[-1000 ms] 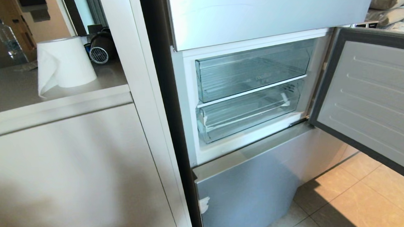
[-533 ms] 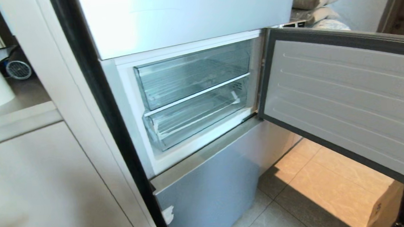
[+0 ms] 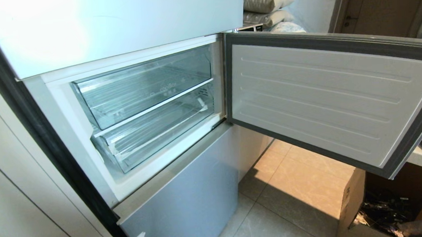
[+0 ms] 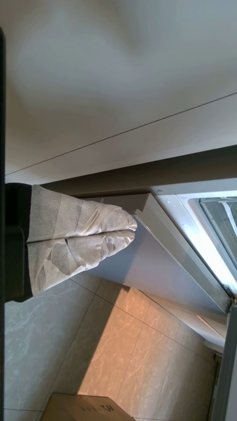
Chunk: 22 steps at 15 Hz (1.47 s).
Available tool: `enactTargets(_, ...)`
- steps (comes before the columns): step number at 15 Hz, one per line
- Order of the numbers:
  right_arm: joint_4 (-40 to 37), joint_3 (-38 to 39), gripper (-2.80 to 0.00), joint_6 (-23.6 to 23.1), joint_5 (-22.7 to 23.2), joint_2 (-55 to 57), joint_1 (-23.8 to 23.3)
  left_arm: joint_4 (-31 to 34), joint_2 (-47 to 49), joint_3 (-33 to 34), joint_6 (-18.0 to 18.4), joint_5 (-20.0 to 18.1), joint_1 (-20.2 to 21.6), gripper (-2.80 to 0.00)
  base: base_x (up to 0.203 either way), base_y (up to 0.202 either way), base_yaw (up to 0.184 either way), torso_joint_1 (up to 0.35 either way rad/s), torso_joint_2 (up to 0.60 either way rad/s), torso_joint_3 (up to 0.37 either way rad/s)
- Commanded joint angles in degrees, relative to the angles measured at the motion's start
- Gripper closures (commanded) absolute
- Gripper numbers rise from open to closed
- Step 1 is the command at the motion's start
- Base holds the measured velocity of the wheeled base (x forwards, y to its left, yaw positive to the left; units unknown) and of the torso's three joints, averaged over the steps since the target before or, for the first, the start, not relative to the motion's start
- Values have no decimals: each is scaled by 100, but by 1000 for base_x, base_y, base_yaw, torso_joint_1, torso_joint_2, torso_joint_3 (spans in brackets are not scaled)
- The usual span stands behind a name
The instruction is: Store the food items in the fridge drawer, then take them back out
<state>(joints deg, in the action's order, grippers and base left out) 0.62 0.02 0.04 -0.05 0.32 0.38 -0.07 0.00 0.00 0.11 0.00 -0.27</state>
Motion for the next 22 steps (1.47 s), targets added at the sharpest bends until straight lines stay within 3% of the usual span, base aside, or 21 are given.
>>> enactTargets(1,429,-39,0,139,0,345,-22,-1,0,0,2,0,0,0,0,0,0,0,0,0)
enactTargets(3,1312,-321,0,953,-130,1274,-168,-1,0,0,2,0,0,0,0,0,0,0,0,0)
enactTargets(5,1939,-887,0,2159,-461,2452,-657,-1,0,0,-2,0,0,0,0,0,0,0,0,0)
enactTargets(7,2561,-1222,0,3037,-646,3352,-1520,-1,0,0,-2,0,0,0,0,0,0,0,0,0)
enactTargets(9,3367,-1383,0,3579,-693,4229,-2700,-1,0,0,3,0,0,0,0,0,0,0,0,0)
enactTargets(11,4123,-1483,0,3937,-288,4920,-3898,-1,0,0,-2,0,0,0,0,0,0,0,0,0)
enactTargets(13,4702,-1555,0,4225,596,5801,-4697,-1,0,0,2,0,0,0,0,0,0,0,0,0)
enactTargets(15,5029,-1810,0,4504,1071,6639,-4981,-1,0,0,2,0,0,0,0,0,0,0,0,0)
enactTargets(20,5213,-3189,0,5073,1422,8454,-5148,-1,0,0,0,0,0,0,0,0,0,0,0,0)
enactTargets(22,5213,-3836,0,5454,2029,8952,-5154,-1,0,0,1,0,0,0,0,0,0,0,0,0)
